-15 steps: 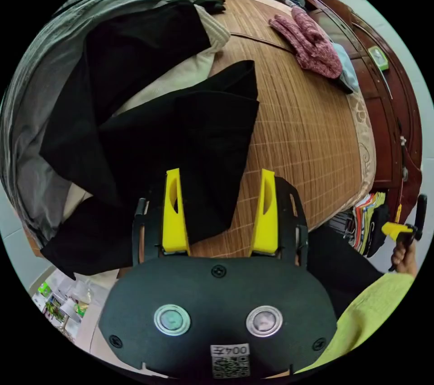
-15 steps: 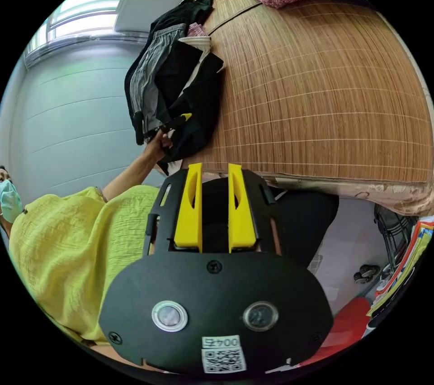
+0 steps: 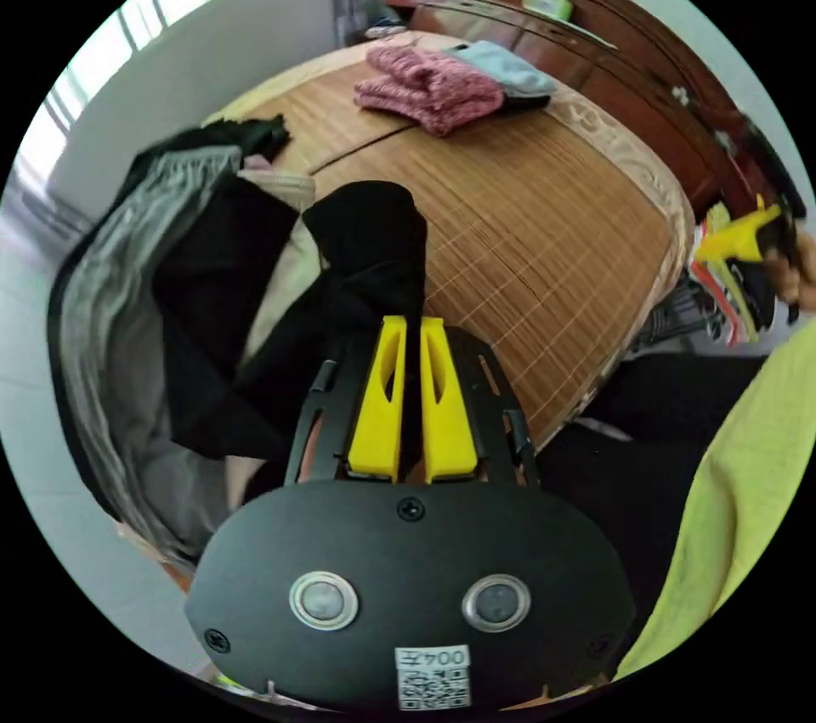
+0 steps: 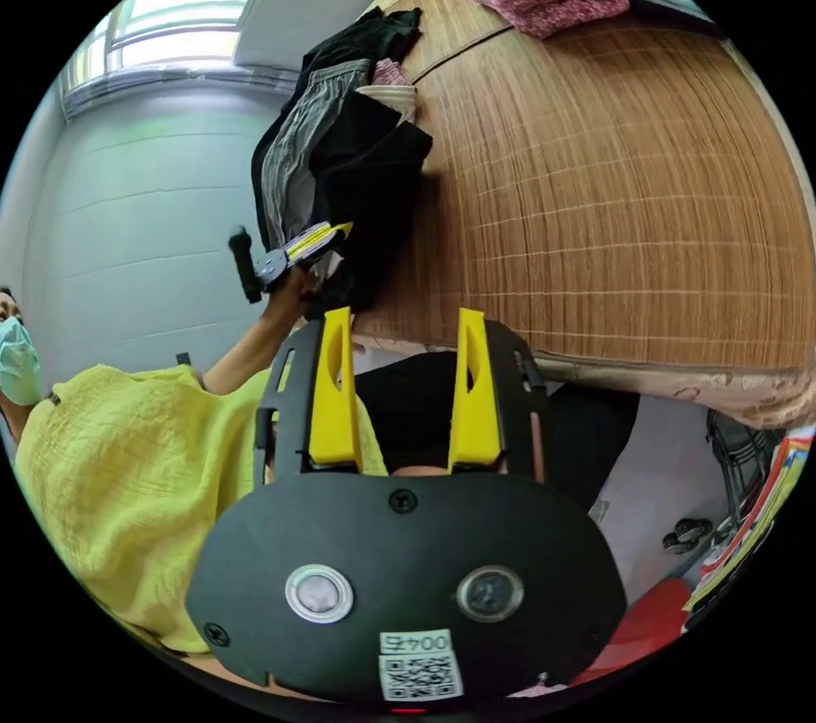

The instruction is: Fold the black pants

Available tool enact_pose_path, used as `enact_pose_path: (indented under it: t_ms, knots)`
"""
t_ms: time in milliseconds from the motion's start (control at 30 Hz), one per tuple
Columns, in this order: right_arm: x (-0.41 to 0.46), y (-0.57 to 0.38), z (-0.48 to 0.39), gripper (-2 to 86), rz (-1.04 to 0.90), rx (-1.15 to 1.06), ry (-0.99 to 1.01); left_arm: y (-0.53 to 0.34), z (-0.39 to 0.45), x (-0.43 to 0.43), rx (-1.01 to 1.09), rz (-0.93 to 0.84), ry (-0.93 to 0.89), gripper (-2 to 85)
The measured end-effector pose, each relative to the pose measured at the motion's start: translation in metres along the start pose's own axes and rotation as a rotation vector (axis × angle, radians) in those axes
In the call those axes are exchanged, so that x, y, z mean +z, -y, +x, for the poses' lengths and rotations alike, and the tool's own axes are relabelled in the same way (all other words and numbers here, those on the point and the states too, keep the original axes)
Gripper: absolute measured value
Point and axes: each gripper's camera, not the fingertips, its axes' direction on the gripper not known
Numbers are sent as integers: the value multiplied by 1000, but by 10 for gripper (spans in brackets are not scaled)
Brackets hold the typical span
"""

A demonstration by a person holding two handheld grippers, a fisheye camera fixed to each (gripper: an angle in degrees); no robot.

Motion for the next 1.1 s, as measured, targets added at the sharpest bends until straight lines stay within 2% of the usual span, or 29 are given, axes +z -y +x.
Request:
enact_pose_path:
  t_ms: [100,267,467,567,633,833,1100]
  knots:
    - [29,29,-18,189,-7,-121,1,-20,26,-64,106,53,50,24]
    - [70,69,-45,213,-6,-308,105,-50,4,-173,-17,220,-197,15]
    - [116,96,-91,216,-72,-593,149,-63,-25,-258,-17,331,-341,11]
    - [143,101,-118,214,-111,-738,144,-70,-44,-281,-82,413,-401,9]
    - [167,106,-140,210,-140,-845,58,-70,-53,-293,-108,455,-422,9]
    - [216,140,-182,193,-146,-1018,-155,-51,-63,-331,-38,471,-395,11]
    - [254,160,-197,187,-86,-1075,-224,-43,-92,-345,-151,499,-450,11]
